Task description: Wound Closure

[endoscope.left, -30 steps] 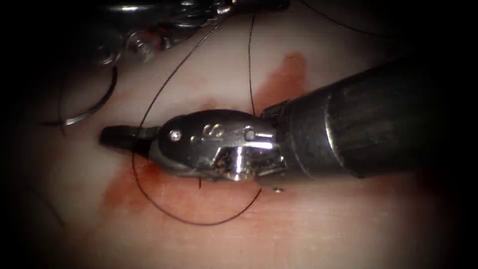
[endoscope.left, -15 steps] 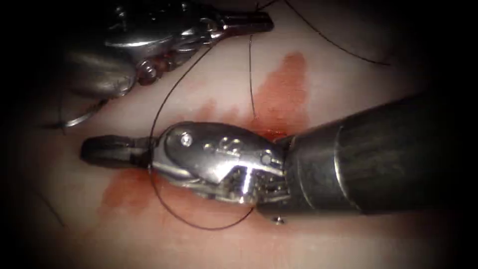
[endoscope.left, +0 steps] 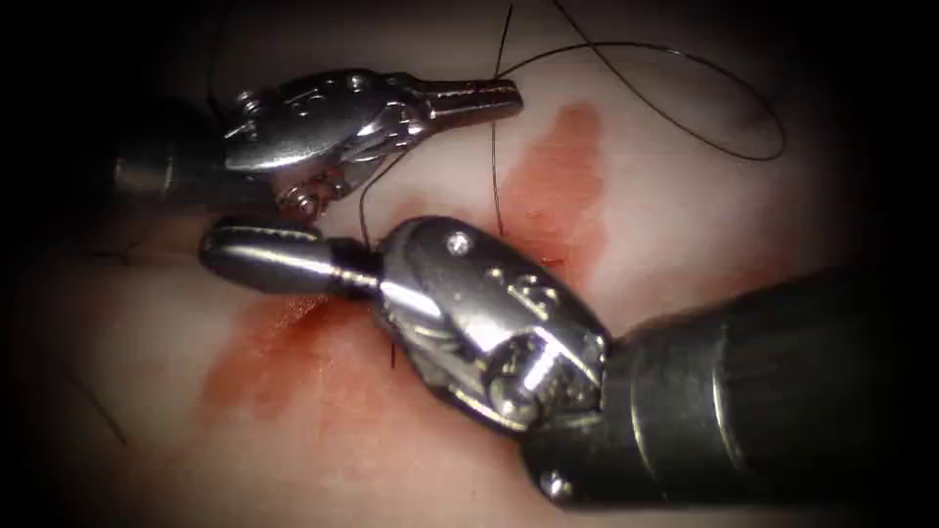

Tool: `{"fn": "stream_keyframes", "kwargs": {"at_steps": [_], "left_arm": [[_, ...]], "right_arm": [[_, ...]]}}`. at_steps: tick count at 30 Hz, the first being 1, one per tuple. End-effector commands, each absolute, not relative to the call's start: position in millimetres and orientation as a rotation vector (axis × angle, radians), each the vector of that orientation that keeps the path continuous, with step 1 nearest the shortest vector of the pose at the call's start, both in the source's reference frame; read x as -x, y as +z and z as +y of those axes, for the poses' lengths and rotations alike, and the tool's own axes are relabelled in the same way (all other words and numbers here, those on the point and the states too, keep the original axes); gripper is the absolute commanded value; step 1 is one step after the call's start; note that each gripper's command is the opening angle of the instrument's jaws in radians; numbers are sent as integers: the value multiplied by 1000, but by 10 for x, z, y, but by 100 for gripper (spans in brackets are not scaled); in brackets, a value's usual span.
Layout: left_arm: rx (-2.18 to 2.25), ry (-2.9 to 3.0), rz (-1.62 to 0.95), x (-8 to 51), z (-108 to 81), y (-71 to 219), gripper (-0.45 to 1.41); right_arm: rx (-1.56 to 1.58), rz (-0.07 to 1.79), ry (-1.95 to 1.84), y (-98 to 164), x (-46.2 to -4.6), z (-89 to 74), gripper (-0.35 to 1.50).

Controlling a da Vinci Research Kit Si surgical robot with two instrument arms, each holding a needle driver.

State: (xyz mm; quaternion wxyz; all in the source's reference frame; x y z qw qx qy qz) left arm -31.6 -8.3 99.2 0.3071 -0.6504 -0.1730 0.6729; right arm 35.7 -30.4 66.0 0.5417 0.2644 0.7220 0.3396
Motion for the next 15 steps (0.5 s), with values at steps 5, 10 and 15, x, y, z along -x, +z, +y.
{"fn": "stream_keyframes", "kwargs": {"at_steps": [5, 10, 15], "left_arm": [[1737, 1769, -462, 317, -92, 995, -45], [1746, 1765, -467, 316, -98, 992, -45], [1742, 1751, -439, 313, -108, 983, -45]], "right_arm": [[-599, 1732, 848, 662, -333, -301, -35], [-589, 1734, 859, 662, -324, -296, -35], [-503, 1725, 953, 663, -317, -295, 19]]}}
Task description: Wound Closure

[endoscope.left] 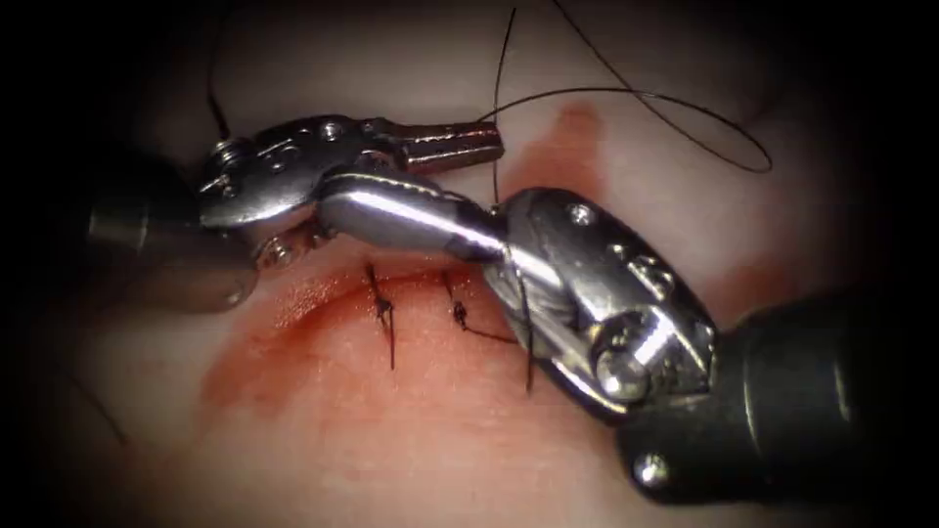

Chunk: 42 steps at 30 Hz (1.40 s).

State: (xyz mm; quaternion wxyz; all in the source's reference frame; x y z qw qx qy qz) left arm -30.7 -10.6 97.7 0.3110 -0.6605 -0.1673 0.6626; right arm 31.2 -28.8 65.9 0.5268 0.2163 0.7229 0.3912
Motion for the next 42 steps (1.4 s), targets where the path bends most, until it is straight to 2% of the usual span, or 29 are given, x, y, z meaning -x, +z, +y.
{"fn": "stream_keyframes", "kwargs": {"at_steps": [1, 3, 4, 5, 9, 10, 25, 42], "left_arm": [[1738, 1749, -434, 313, -109, 981, -45], [1722, 1737, -419, 310, -114, 975, -45], [1722, 1737, -419, 310, -114, 975, -45], [1712, 1725, -409, 308, -118, 972, -45], [1697, 1700, -370, 306, -132, 964, -45], [1694, 1686, -351, 304, -137, 961, -45], [1678, 1573, -278, 276, -127, 940, -45], [1717, 1558, -337, 293, -165, 918, -45]], "right_arm": [[-480, 1723, 968, 663, -315, -295, 26], [-435, 1715, 1018, 664, -308, -293, 58], [-435, 1715, 1018, 664, -308, -293, 58], [-424, 1700, 1046, 666, -303, -292, 83], [-381, 1686, 1097, 669, -289, -286, 101], [-363, 1683, 1121, 670, -283, -284, 111], [-376, 1638, 1091, 673, -282, -296, 106], [-350, 1576, 1070, 692, -267, -284, 94]]}}
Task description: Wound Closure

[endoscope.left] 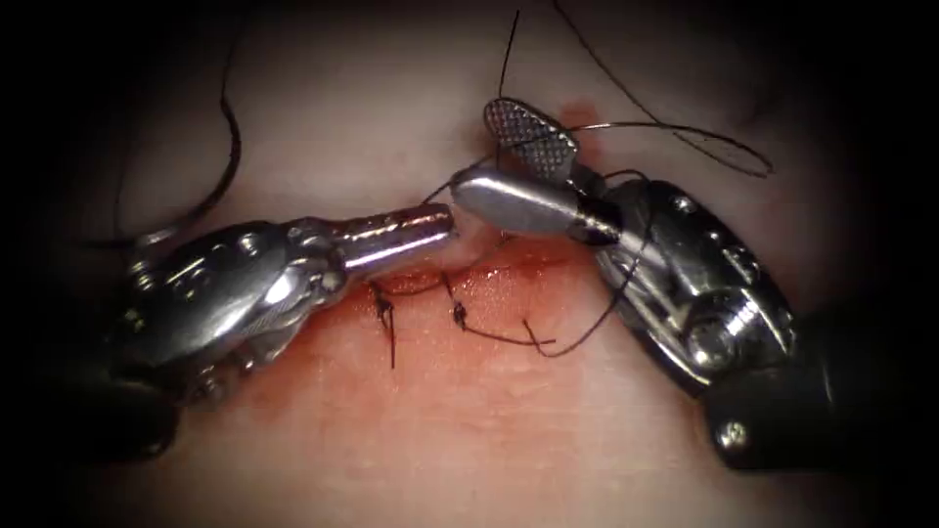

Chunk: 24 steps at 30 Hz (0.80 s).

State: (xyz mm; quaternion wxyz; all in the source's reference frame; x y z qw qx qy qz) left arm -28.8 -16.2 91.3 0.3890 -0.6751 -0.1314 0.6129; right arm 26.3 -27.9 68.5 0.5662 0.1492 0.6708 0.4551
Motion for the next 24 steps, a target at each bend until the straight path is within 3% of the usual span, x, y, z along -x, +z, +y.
{"fn": "stream_keyframes", "kwargs": {"at_steps": [1, 11, 24], "left_arm": [[1720, 1560, -342, 292, -169, 917, -45], [1733, 1562, -372, 305, -182, 908, -45], [1751, 1521, -454, 333, -132, 860, -45]], "right_arm": [[-349, 1573, 1070, 694, -267, -284, 93], [-281, 1513, 1017, 700, -278, -277, 89], [-247, 1338, 820, 709, -327, -307, 86]]}}
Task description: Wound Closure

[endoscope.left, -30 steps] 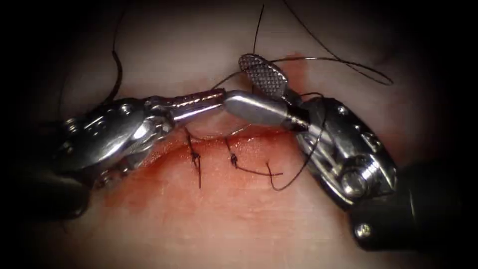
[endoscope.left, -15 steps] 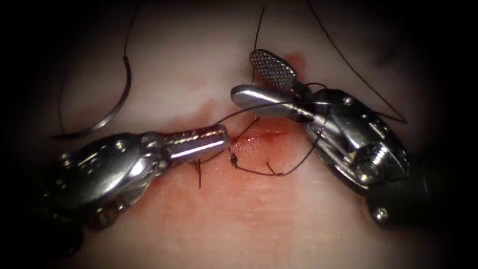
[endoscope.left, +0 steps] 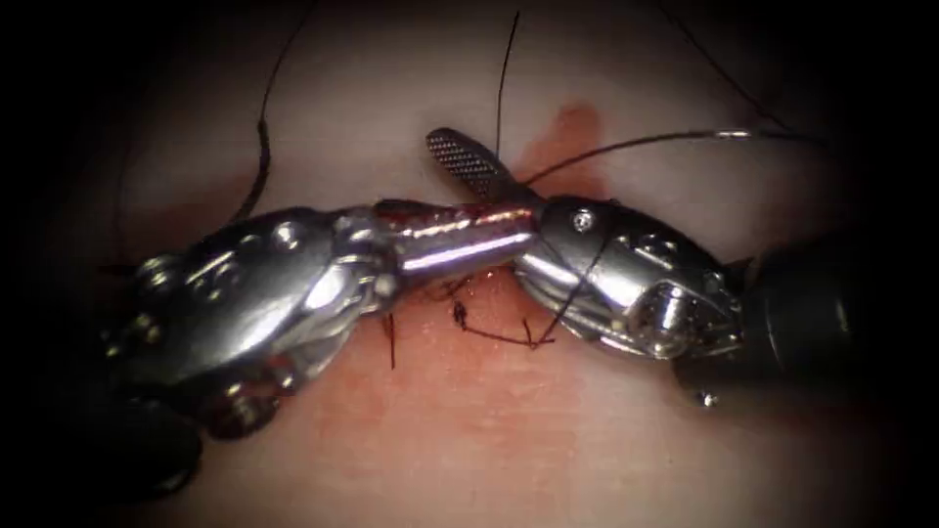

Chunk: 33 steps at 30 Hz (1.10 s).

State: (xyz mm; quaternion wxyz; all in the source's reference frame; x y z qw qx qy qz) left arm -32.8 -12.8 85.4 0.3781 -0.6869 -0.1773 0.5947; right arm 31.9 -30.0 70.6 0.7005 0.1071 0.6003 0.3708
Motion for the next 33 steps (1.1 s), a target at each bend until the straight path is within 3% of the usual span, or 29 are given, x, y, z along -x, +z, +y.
{"fn": "stream_keyframes", "kwargs": {"at_steps": [1, 11, 21, 33], "left_arm": [[1751, 1521, -454, 333, -132, 860, -45], [1737, 1557, -551, 333, -74, 868, -45], [1714, 1662, -594, 319, -71, 914, -45], [1709, 1663, -637, 343, -74, 961, -45]], "right_arm": [[-247, 1338, 820, 709, -327, -307, 86], [-379, 1344, 659, 696, -348, -335, 79], [-432, 1357, 596, 691, -342, -342, 69], [-483, 1406, 531, 682, -347, -350, 61]]}}
